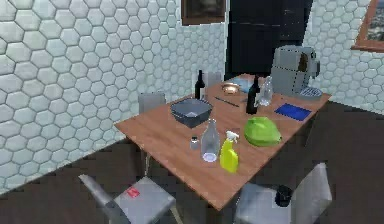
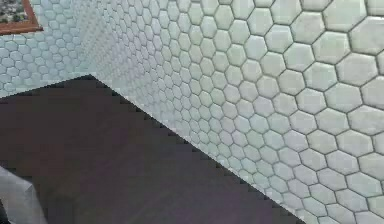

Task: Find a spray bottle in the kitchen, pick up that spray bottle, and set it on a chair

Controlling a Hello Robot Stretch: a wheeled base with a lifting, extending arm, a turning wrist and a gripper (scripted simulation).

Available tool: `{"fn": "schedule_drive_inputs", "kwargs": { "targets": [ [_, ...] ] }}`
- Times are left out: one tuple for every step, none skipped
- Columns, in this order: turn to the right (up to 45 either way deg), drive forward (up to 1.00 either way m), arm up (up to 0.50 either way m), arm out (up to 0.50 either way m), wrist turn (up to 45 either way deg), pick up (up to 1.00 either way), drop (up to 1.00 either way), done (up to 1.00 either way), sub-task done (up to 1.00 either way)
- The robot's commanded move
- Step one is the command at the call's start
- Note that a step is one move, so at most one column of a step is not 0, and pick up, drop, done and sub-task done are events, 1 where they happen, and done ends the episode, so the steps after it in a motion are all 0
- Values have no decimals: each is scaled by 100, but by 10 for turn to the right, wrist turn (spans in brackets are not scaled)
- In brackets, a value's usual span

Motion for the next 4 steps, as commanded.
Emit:
{"fn": "schedule_drive_inputs", "kwargs": {
  "targets": [
    [-450,0,0,0,0,0,0,0,0],
    [-300,0,0,0,0,0,0,0,0],
    [450,0,0,0,0,0,0,0,0],
    [450,0,0,0,0,0,0,0,0]
  ]
}}
